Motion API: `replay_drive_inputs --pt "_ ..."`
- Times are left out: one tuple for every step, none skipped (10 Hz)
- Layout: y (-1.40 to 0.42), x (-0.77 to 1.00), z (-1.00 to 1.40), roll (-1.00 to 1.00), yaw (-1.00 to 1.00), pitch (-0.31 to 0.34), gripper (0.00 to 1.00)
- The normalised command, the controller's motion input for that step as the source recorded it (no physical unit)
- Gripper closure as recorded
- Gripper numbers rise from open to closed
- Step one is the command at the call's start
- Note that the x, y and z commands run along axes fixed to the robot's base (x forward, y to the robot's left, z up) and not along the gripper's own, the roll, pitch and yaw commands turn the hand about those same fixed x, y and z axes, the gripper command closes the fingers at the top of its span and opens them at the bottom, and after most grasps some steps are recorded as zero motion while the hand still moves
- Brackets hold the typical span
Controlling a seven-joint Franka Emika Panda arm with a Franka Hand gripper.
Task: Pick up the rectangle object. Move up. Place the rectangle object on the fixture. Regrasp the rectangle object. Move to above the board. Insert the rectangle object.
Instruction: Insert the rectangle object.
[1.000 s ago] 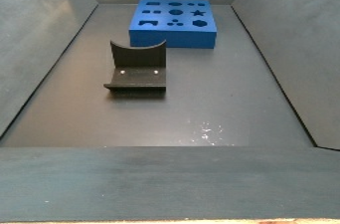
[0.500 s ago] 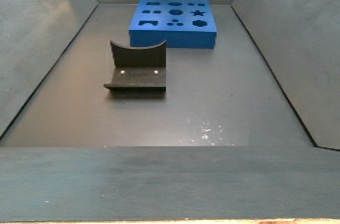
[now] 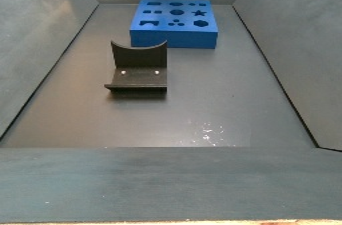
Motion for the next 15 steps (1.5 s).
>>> replay_drive_inputs --pt "0.0 0.0 0.0 0.0 -0.03 0.0 1.0" --pt "0.0 0.05 -0.05 0.0 -0.31 0.0 1.0" --pt "0.0 0.16 -0.1 0.0 -0.47 0.0 1.0" --pt "0.0 0.2 -0.13 0.03 -0.55 0.0 1.0" --pt "0.0 0.2 -0.12 0.03 -0.65 0.0 1.0" --pt "0.0 0.23 -0.14 0.04 -0.64 0.037 1.0" --pt "0.0 0.23 -0.15 0.04 -0.61 0.089 1.0" --pt "0.0 0.2 -0.15 0.08 -0.63 0.114 1.0" --pt "0.0 0.21 -0.13 0.08 -0.69 0.111 1.0" --pt "0.0 0.19 -0.1 0.09 -0.71 0.117 1.0" --pt "0.0 0.18 -0.02 0.05 -0.62 0.12 1.0" --pt "0.0 0.0 0.0 0.0 -0.05 0.031 1.0" --pt "0.0 0.0 0.0 0.0 -0.02 0.0 1.0" --pt "0.05 -0.02 0.0 0.0 -0.39 0.0 1.0" --pt "0.07 0.03 0.0 0.0 -0.39 0.011 1.0"
